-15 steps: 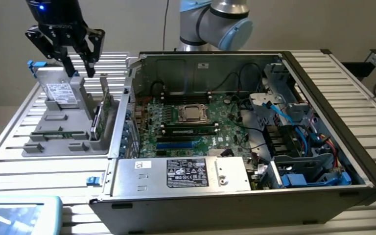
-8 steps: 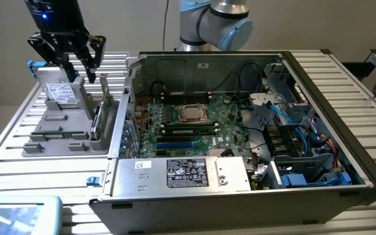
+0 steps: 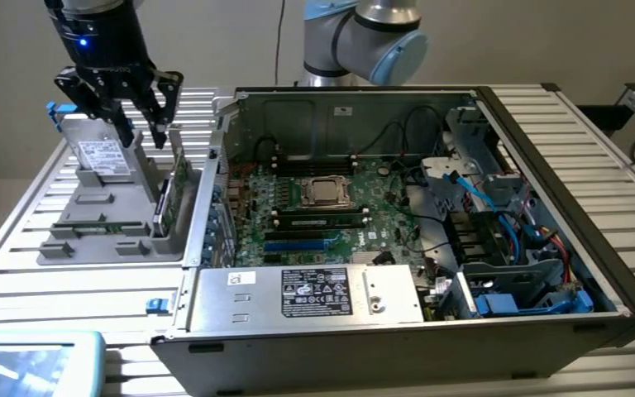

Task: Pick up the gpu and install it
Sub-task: 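Pick up the gpu and move the gpu toward the slot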

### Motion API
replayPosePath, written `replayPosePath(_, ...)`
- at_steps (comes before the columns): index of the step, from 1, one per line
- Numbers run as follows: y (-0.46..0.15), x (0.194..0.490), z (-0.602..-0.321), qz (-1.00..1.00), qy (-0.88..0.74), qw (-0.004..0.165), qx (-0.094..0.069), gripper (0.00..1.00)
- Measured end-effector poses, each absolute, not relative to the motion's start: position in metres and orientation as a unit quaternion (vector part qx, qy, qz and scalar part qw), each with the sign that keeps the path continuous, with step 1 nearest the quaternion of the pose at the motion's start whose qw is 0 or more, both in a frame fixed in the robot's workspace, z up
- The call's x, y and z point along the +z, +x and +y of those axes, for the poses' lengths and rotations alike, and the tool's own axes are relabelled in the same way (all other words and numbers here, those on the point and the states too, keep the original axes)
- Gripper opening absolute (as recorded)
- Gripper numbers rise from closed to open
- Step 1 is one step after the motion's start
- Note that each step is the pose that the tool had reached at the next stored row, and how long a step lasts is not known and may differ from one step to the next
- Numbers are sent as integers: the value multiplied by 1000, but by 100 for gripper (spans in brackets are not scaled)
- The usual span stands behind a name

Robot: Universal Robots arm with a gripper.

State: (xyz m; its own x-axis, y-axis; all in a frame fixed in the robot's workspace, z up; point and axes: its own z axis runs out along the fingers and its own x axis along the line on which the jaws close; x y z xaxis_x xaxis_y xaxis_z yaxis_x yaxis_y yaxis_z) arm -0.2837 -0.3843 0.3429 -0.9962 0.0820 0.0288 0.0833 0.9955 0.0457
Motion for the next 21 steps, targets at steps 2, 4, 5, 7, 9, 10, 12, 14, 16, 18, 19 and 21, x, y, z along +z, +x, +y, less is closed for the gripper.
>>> replayPosePath(2, -283, 339, -384, -999, -41, 13, -24, 49)
replayPosePath(4, -282, 336, -384, -999, -41, 13, -24, 49)
replayPosePath(5, -281, 334, -384, -999, -41, 13, -24, 49)
replayPosePath(7, -280, 330, -384, -999, -41, 13, -24, 49)
replayPosePath(9, -280, 327, -384, -999, -41, 13, -24, 49)
replayPosePath(10, -280, 325, -384, -999, -41, 13, -24, 49)
replayPosePath(12, -280, 321, -384, -999, -41, 13, -25, 49)
replayPosePath(14, -280, 318, -384, -999, -41, 14, -28, 49)
replayPosePath(16, -281, 315, -384, -999, -41, 13, -31, 49)
replayPosePath(18, -282, 311, -384, -999, -41, 13, -33, 49)
replayPosePath(19, -283, 309, -384, -998, -41, 13, -34, 49)
replayPosePath(21, -283, 306, -384, -998, -41, 13, -35, 49)
